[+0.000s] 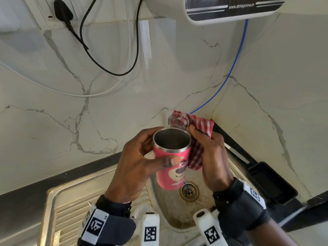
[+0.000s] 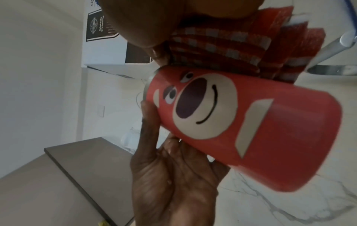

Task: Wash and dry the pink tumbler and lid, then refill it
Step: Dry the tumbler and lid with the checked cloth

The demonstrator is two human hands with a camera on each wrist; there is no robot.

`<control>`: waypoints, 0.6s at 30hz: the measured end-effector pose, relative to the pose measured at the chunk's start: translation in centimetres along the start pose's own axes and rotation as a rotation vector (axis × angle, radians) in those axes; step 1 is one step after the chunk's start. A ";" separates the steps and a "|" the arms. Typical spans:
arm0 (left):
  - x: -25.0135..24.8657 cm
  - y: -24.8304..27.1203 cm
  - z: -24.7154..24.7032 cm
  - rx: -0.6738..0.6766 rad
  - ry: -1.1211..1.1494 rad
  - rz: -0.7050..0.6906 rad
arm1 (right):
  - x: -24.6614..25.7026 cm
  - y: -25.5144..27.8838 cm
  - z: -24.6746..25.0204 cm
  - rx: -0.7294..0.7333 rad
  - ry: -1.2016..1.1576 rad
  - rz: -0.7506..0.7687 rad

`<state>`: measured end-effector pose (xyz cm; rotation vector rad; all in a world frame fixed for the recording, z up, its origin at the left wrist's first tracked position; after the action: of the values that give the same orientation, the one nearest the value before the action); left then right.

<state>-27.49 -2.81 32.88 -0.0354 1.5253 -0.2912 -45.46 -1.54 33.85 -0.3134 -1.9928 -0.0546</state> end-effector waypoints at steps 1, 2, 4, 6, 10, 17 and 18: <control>-0.1 -0.1 0.1 -0.009 -0.006 -0.014 | -0.3 0.0 0.2 -0.012 0.004 -0.009; -0.3 -0.2 0.1 -0.018 -0.007 -0.025 | -0.7 0.2 0.3 -0.029 0.007 -0.031; -0.6 -0.5 0.6 -0.052 0.028 -0.042 | -2.0 0.9 0.9 -0.026 0.075 -0.069; -0.8 -0.8 1.2 -0.097 0.097 -0.039 | -3.1 2.0 1.4 0.017 0.155 -0.099; -0.1 -0.7 1.3 -0.158 0.072 -0.047 | -2.1 2.5 0.8 0.051 0.177 -0.006; -0.5 -0.4 0.6 -0.223 0.168 -0.128 | -2.8 1.0 0.3 0.002 0.189 -0.022; -0.5 -0.5 0.8 -0.244 0.216 -0.135 | -3.5 1.0 0.5 -0.019 0.167 -0.077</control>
<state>-26.77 -3.29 33.54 -0.3092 1.7703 -0.2192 -44.27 -1.12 30.41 -0.2366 -1.8390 -0.1441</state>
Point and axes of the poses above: each hand's wrist, its own y-axis away from the middle knuckle, its own z-axis out of the back of the hand, x = y × z, the point moved 4 cm from there along -y, towards the middle knuckle, and after that the axes turned 5 degrees about -x, right-handed, at the moved point
